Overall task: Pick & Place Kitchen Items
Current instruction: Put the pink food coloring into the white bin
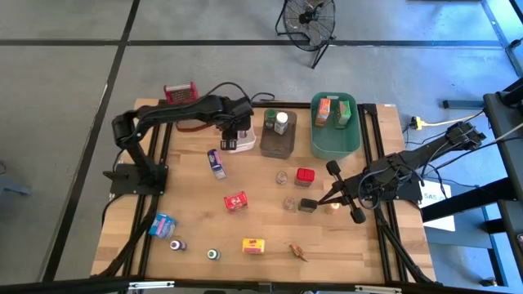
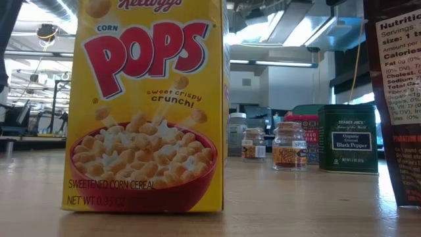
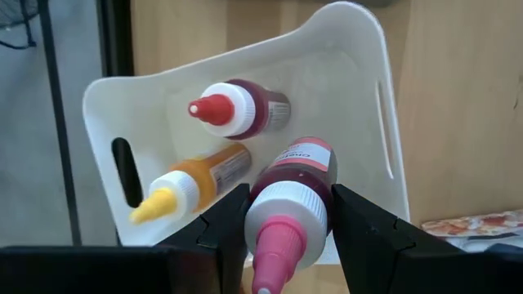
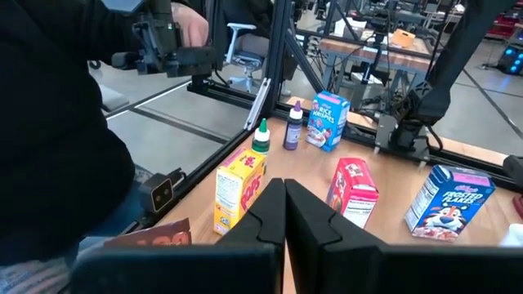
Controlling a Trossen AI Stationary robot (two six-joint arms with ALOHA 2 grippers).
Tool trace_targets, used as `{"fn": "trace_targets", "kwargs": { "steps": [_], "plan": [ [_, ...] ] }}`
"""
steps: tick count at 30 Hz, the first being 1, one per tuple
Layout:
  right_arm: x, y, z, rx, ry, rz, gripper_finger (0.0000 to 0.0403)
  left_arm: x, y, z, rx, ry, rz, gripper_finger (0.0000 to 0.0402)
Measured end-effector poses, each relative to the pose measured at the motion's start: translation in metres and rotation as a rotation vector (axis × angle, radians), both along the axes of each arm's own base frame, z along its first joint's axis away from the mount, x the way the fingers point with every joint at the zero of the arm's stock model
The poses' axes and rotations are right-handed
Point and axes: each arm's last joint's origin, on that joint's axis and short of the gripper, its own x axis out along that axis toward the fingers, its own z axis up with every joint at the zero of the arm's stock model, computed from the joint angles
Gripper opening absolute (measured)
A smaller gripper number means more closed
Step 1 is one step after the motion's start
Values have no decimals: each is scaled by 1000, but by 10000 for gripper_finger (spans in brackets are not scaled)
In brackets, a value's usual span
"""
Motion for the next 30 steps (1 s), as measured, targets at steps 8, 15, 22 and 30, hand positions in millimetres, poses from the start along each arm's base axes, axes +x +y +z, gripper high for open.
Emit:
{"fn": "trace_targets", "kwargs": {
  "steps": [8, 15, 22, 30],
  "plan": [
    [0, 0, 0, -1, 4, 2, 3, 2, -1, 0, -25, -32, 8, 146],
    [0, 0, 0, -2, 3, 2, 3, 3, -3, 0, -29, -36, 12, 146],
    [0, 0, -1, -3, 7, 2, 3, 3, -4, 0, -37, -41, 8, 146],
    [0, 0, -1, -4, 6, -1, 3, 3, -4, 0, -41, -42, 6, 146]
  ]
}}
